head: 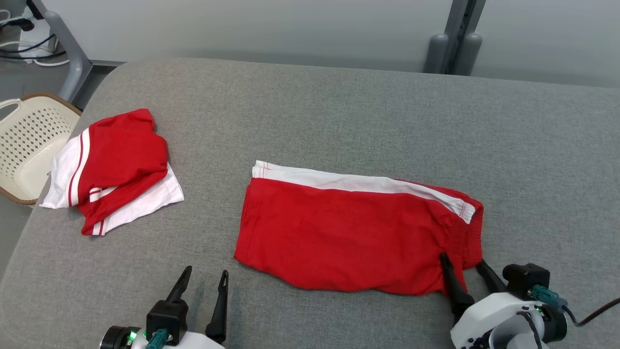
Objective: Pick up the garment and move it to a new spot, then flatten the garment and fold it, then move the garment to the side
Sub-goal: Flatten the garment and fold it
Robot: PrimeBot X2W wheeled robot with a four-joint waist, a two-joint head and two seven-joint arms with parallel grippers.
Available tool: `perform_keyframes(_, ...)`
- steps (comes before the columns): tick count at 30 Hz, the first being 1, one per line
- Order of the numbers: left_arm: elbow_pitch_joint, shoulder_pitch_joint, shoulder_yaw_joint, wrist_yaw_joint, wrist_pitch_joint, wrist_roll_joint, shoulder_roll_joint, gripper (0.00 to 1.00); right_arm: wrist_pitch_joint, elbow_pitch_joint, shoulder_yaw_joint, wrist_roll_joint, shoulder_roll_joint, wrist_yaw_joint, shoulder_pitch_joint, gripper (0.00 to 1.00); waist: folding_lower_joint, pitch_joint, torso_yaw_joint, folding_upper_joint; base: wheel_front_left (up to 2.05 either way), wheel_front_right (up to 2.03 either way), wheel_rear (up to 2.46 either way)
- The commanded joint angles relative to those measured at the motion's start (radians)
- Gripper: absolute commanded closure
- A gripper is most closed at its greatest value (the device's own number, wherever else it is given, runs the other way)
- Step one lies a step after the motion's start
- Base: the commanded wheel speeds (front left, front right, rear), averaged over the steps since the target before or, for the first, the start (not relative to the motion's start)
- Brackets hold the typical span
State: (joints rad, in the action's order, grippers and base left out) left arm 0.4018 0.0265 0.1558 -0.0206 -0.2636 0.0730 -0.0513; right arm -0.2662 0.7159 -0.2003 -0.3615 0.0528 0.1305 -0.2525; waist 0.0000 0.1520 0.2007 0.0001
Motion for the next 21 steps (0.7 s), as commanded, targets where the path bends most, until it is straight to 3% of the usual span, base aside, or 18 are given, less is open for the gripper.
perform_keyframes(1, 0.001, 0.018, 0.0, 0.002, -0.001, -0.004, -0.002, 0.0, 0.004, 0.019, -0.023, -0.009, -0.004, 0.0, 0.001, 0.0, 0.0, 0.001, 0.0, -0.0001, 0.0, 0.0, 0.0)
perform_keyframes(5, 0.005, 0.018, 0.003, 0.011, -0.001, -0.008, -0.002, 0.0, 0.005, 0.031, -0.09, -0.085, -0.004, 0.001, -0.021, 0.0, 0.0, 0.003, 0.004, -0.0001, 0.0, 0.0, 0.0)
perform_keyframes(6, 0.005, 0.017, 0.004, 0.014, -0.001, -0.008, -0.002, 0.0, 0.005, 0.032, -0.094, -0.099, -0.004, 0.001, -0.025, 0.1, 0.0, 0.003, 0.005, -0.0001, 0.0, 0.0, 0.0)
perform_keyframes(7, 0.005, 0.014, 0.003, 0.016, -0.001, -0.01, -0.002, 0.0, 0.005, 0.033, -0.093, -0.106, -0.003, 0.001, -0.031, 0.38, 0.0, 0.003, 0.006, -0.0001, 0.0, 0.0, 0.0)
perform_keyframes(8, 0.005, 0.011, 0.002, 0.017, -0.001, -0.01, -0.002, 0.0, 0.005, 0.028, -0.087, -0.113, -0.003, 0.001, -0.035, 0.59, 0.0, 0.003, 0.006, -0.0001, 0.0, 0.0, 0.0)
perform_keyframes(9, 0.005, 0.008, 0.0, 0.017, -0.001, -0.011, -0.002, 0.0, 0.004, 0.023, -0.077, -0.119, -0.002, 0.001, -0.036, 0.97, 0.0, 0.001, 0.006, -0.0001, 0.0, 0.0, 0.0)
perform_keyframes(21, 0.013, -0.014, 0.016, 0.028, -0.001, 0.003, -0.001, 0.0, 0.002, -0.044, 0.048, -0.159, 0.002, 0.0, -0.016, 1.0, 0.0, -0.03, -0.05, -0.0001, 0.0, 0.0, 0.0)
